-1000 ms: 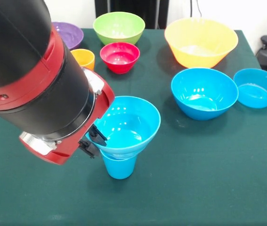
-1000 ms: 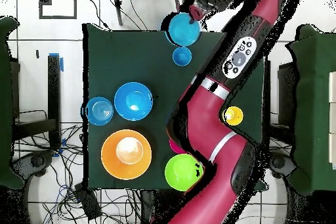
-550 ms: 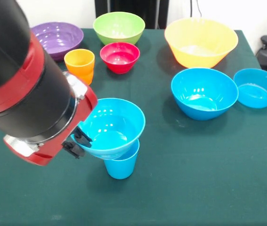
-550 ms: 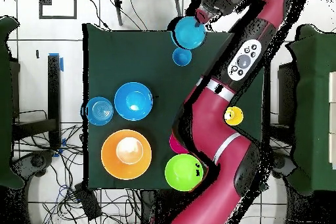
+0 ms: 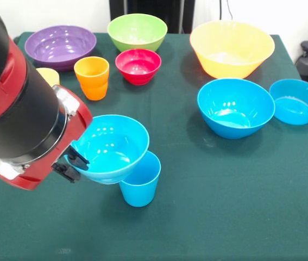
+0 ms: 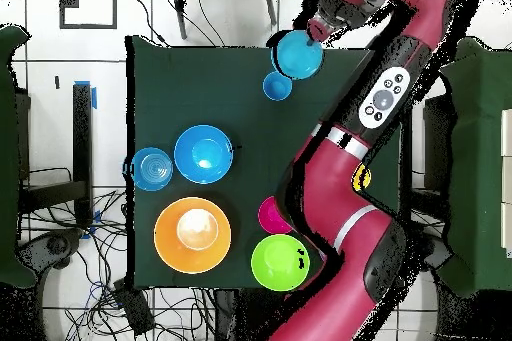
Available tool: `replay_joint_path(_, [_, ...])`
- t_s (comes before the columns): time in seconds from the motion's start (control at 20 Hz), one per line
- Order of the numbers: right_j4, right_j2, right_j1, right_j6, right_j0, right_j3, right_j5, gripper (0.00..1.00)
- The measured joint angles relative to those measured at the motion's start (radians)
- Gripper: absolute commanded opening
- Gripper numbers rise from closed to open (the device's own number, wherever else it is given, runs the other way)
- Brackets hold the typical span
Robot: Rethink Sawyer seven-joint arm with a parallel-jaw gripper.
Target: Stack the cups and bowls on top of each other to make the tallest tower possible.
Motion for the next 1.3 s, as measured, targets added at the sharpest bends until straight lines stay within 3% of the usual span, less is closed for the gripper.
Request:
replay_joint_path(0.1, [0.019, -0.014, 0.000, 0.000, -0.002, 0.005, 0.000, 0.00])
replay_joint_path(0.8, [0.336, -0.242, 0.004, 0.000, -0.020, 0.119, 0.000, 0.00])
replay_joint_path(1.3, [0.494, -0.373, 0.003, 0.000, -0.025, 0.158, 0.000, 0.00])
